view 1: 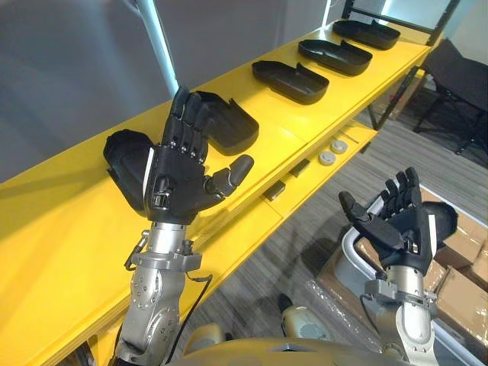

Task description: Walk over and take three plastic housings, then place them on the shelf

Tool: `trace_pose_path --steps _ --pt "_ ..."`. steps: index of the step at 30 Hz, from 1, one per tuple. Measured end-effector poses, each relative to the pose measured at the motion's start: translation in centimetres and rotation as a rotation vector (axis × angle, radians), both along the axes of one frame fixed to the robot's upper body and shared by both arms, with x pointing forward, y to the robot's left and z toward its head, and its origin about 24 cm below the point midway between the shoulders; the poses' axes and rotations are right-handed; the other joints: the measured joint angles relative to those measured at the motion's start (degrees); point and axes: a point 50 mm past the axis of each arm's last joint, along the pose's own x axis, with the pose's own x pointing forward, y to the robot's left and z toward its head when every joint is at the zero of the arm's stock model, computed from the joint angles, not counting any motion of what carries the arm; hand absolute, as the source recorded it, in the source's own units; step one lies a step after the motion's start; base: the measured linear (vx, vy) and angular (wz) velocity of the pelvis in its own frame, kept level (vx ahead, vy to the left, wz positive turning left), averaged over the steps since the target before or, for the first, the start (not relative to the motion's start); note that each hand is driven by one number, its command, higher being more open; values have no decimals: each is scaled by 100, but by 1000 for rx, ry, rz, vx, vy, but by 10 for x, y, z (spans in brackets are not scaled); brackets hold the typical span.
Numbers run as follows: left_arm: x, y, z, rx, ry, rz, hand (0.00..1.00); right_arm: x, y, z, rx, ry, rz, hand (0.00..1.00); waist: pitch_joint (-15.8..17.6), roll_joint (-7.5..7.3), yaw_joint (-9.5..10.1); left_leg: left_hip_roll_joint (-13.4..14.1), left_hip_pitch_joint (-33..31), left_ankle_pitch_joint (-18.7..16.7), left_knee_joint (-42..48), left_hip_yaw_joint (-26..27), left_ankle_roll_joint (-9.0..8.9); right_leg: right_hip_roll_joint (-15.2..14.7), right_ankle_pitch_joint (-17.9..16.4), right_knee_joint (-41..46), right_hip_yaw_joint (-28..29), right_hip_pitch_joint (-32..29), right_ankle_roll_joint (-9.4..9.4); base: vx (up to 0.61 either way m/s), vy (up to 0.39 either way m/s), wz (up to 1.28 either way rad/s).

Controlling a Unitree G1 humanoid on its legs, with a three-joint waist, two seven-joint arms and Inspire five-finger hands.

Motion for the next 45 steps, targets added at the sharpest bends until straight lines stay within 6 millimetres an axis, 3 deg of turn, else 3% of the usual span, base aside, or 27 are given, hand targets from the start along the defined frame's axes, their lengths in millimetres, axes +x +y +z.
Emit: trace_pose_path --steps 2,3,4,5,8,10,11,15,16,17,18,19,21,22,23,24,26,28,29,32,37,39,41,45 --pt "-4 -2 1 -14 -15 -14 100 -8 1 -4 11 23 3 100 47 -34 12 33 -28 -76 132 195 33 5 -52 62 85 -88 -30 -132 108 -44" --pt "-7 -2 2 -20 -22 -9 100 -10 2 -5 9 31 18 100 67 -64 32 41 -11 -39 122 357 103 -83 -56 42 -22 -141 -107 -116 103 -76" --pt "-8 0 3 -15 -31 13 100 -8 3 -3 7 18 46 100 93 -36 49 126 -6 14 73 596 182 -227 -115 38 -334 -196 -342 -157 128 -92" --pt "-9 2 4 -3 -35 41 100 -4 5 -1 7 -1 77 100 120 3 82 266 22 43 44 829 219 -281 -152 302 -608 -361 -376 -127 85 -119" --pt "-7 19 3 42 -25 136 100 18 15 8 -10 -76 182 100 142 55 196 745 143 255 -156 1259 141 -424 -227 1510 -1369 -508 -477 -56 -26 -88" --pt "-5 33 2 68 -20 202 100 38 20 10 -11 -114 207 100 143 40 234 1032 85 392 -201 1345 3 -798 -303 2378 -1651 -474 -595 -76 -164 -57" --pt "-2 41 1 79 -9 244 100 50 23 9 -5 -124 210 100 141 -36 329 1201 59 502 -231 1393 -121 -1065 -302 2722 -1656 -419 -595 -117 -244 -46" --pt "4 61 -7 59 58 332 100 59 27 5 -10 -106 173 100 87 -274 518 1565 -141 887 -272 1334 -506 -1539 -124 2000 -1652 97 -362 -127 -329 -20" --pt "3 66 -8 27 68 347 100 57 29 2 -32 -87 167 100 44 -433 546 1592 -251 976 -162 1288 -645 -1607 194 1422 -1748 252 -105 -166 -477 -29" --pt "1 71 -10 -30 75 371 100 57 28 -1 -97 -54 172 100 17 -534 585 1662 -334 1029 -36 1146 -730 -1610 -67 1023 -1981 384 344 -175 -481 -54" --pt "-1 73 -13 -86 86 382 100 57 27 -2 -128 -33 177 100 32 -468 626 1722 -315 1089 -84 1048 -755 -1544 -230 788 -2076 454 543 -180 -473 -102" --pt "-7 75 -21 -193 109 398 100 57 22 -2 -162 -18 183 100 41 -273 644 1854 -280 1190 -245 925 -762 -1343 -410 257 -2306 622 475 -137 -456 -119" --pt "-16 74 -31 -240 149 453 100 50 5 -6 -178 34 156 100 178 73 424 2050 -226 1524 -472 589 -342 -945 -388 -245 -2251 744 334 -116 -451 -82" --pt "-19 74 -34 -222 162 460 100 42 -3 -11 -180 76 123 100 195 52 323 2030 -222 1726 -524 349 -205 -875 -374 -288 -2166 749 246 -79 -305 -48" --pt "-22 74 -36 -212 168 454 100 32 -11 -17 -174 121 86 100 202 40 329 1861 -105 1672 -631 43 -357 -862 -349 -326 -1988 748 179 -79 -186 -107" --pt "-28 76 -36 -203 168 463 100 21 -25 -21 -162 160 25 100 189 74 343 1402 134 1473 -844 -332 -457 -762 -290 -499 -1640 709 62 -69 -147 -119" --pt "-30 77 -35 -195 149 466 100 13 -33 -23 -146 180 -26 100 179 109 335 1159 292 1266 -976 -454 -262 -661 -217 -614 -1384 650 -44 -34 -60 -108" --pt "-30 76 -33 -184 124 453 100 8 -34 -23 -134 186 -50 100 175 130 333 1001 371 1243 -1144 -772 -215 -616 -154 -706 -1237 492 -108 -38 -46 -84" --pt "-28 74 -31 -168 111 441 100 9 -32 -22 -129 182 -60 100 168 182 333 897 363 1246 -1213 -888 -218 -709 -32 -814 -1230 395 -95 -58 39 -62" --pt "-22 64 -27 -138 86 381 100 21 -19 -29 -103 204 -63 100 199 176 345 725 283 1149 -1211 -891 -379 -899 389 -1080 -1210 314 218 -36 113 -30" --pt "6 28 -7 27 -26 171 100 83 -12 -48 -55 254 -96 100 559 212 506 723 -28 682 -1075 -1107 -993 -971 823 -1425 -1489 306 341 -93 150 12" --pt "16 17 4 118 -86 99 100 113 -7 -40 -44 232 -100 100 811 112 624 614 -380 575 -744 -1187 -937 -1086 1024 -1652 -1598 254 303 -201 180 10" --pt "26 5 14 170 -131 41 100 153 -7 -12 -74 158 -100 100 1110 85 728 517 -805 576 -442 -1306 -924 -1211 1182 -1827 -1871 107 110 -183 139 18" --pt "40 -14 12 186 -105 -46 100 200 -32 41 -132 67 -153 100 1327 312 916 466 -1488 627 -114 -1742 -992 -1222 1411 -1835 -2239 -147 370 -102 52 42"
